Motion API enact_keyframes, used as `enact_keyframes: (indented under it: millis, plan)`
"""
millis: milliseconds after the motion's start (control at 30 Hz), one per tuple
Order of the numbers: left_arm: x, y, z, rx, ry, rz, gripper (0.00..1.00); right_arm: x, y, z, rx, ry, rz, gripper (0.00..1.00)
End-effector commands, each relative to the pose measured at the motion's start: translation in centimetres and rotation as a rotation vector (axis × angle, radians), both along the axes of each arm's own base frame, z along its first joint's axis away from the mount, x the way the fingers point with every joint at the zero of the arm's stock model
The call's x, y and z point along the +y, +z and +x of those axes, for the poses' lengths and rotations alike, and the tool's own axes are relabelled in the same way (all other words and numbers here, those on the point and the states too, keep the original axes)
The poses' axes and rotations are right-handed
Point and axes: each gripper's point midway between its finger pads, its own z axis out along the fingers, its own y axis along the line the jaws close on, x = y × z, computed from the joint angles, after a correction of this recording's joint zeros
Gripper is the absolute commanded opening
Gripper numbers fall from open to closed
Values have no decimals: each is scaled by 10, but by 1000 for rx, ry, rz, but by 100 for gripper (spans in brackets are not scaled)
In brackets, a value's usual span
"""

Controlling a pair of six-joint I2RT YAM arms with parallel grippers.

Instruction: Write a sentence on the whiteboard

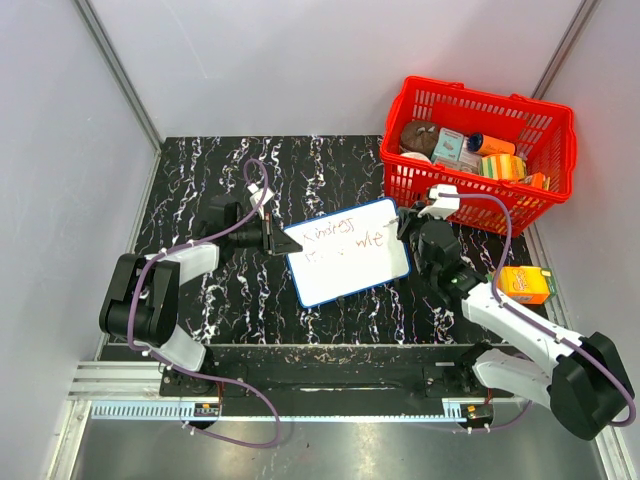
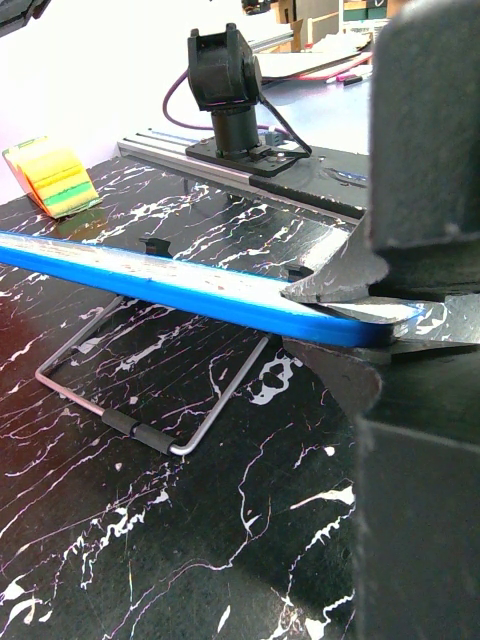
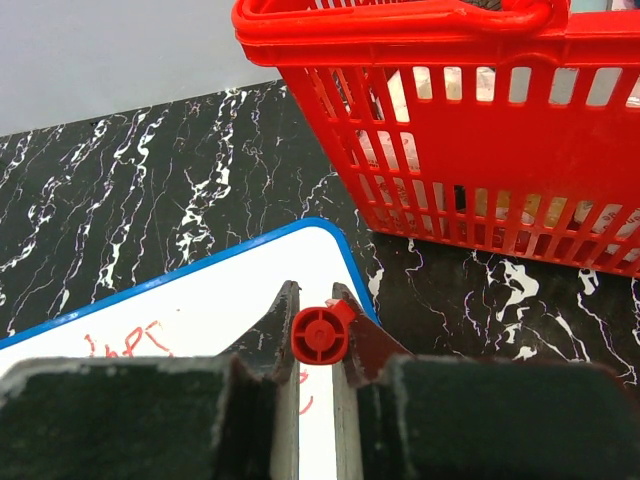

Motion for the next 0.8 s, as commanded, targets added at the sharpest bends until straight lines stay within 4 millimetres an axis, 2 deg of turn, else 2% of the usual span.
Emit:
enact_keyframes:
  millis: [0,767]
  plan:
    - [30,-40,41,-132,170,238,0,-5,15,2,-41,-21,22,0]
    - [30,-40,40,-132,170,238,0,-7,-30,-26,80,43,23,0]
